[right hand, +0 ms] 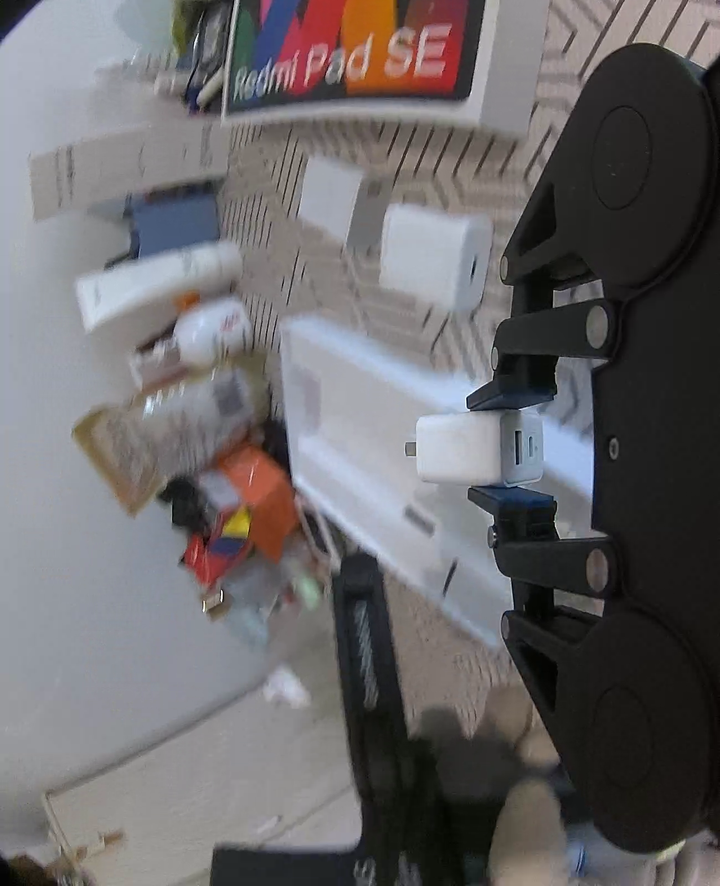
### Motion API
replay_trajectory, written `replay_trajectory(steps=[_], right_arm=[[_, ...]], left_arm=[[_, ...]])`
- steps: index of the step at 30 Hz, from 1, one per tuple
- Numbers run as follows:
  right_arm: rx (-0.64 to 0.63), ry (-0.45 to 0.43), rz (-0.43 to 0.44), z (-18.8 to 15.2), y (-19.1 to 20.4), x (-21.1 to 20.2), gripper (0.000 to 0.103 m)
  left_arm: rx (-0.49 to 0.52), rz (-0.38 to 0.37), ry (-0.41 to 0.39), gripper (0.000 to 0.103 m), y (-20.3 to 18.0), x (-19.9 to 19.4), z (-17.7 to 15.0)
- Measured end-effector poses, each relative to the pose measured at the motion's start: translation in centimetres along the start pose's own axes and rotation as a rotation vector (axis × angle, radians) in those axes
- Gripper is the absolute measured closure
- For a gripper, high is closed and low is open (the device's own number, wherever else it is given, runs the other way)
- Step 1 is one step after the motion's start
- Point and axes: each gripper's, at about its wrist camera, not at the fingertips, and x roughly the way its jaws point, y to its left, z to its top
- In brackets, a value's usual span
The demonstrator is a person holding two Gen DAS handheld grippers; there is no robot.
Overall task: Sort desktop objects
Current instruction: 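Carry the small charger into the white box tray and open the right gripper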
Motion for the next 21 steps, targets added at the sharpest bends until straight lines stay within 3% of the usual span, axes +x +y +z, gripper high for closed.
replay_trajectory(steps=[5, 10, 13, 17, 21], right_arm=[[-0.048, 0.068, 0.017, 0.9, 2.7, 2.9, 0.071], [-0.134, 0.122, 0.047, 1.2, 4.6, 5.2, 0.071], [-0.211, 0.152, 0.082, 1.0, 5.6, 6.3, 0.071], [-0.342, 0.139, 0.077, 0.3, 6.4, 6.9, 0.071], [-0.372, 0.168, 0.135, -0.1, 6.0, 6.5, 0.071]], left_arm=[[-0.096, -0.028, 0.005, 0.000, 1.9, 0.2, 0.2], [-0.150, 0.017, 0.034, 0.000, 3.1, 1.1, -0.2], [-0.182, -0.007, 0.048, 0.000, 3.5, 1.6, -0.2], [-0.211, -0.001, 0.071, 0.000, 4.3, 2.3, -0.4], [-0.214, 0.007, 0.070, 0.000, 4.3, 2.3, -0.5]])
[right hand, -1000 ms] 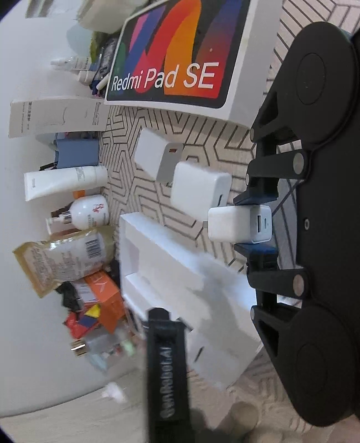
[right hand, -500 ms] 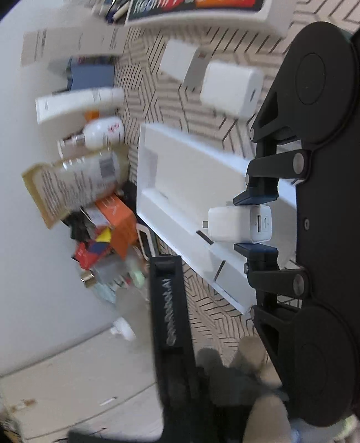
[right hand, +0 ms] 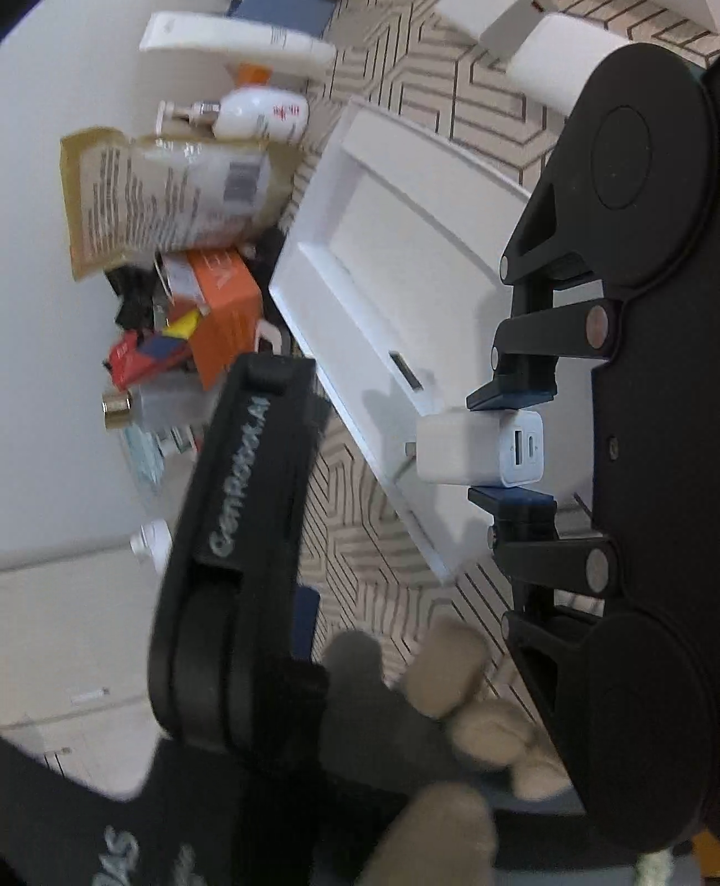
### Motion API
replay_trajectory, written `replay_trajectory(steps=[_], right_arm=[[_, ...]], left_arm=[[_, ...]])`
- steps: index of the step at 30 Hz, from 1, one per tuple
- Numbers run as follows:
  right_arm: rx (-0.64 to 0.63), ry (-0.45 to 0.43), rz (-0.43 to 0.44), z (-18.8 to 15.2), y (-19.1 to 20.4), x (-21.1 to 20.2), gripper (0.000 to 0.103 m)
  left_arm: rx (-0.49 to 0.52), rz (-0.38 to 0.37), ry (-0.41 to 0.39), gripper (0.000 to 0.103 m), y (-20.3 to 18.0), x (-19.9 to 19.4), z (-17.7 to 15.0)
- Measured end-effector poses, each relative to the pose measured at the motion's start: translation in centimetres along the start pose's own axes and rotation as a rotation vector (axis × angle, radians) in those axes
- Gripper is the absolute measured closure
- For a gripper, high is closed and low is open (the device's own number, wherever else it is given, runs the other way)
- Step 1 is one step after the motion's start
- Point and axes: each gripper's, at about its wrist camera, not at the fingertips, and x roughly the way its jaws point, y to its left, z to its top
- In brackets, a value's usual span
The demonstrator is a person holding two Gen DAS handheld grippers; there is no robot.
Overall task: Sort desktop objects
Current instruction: 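Carry the small charger into the white box tray and open the right gripper, then close the left gripper on the larger white charger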
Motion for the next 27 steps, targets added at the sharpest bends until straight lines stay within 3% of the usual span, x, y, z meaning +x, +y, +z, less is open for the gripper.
replay_trajectory(steps=[15, 17, 19, 22, 24, 27], right_arm=[[-0.020, 0.057, -0.039, -0.1, -0.2, 1.8, 0.069], [-0.005, 0.009, -0.047, 0.1, -0.4, 1.2, 0.046], [0.026, -0.061, -0.063, 0.2, -0.6, -0.7, 0.041], [0.132, -0.108, -0.158, 0.2, -1.7, -4.5, 0.028], [0.228, -0.114, -0.220, -0.6, -3.2, -7.0, 0.028], [0.478, -0.078, -0.300, -2.5, -7.2, -9.7, 0.028]], left_arm=[[0.023, -0.007, -0.003, 0.000, -0.7, -0.3, -0.2], [0.009, -0.021, -0.011, 0.000, -0.5, -0.4, -0.1], [-0.063, -0.056, -0.021, 0.000, 0.2, -0.6, 0.3], [-0.098, -0.081, -0.008, 0.000, 0.2, -0.7, 0.4], [-0.060, -0.087, 0.000, 0.000, -0.7, -0.7, 0.2], [0.019, -0.138, 0.023, 0.000, -3.3, -0.8, -0.3]])
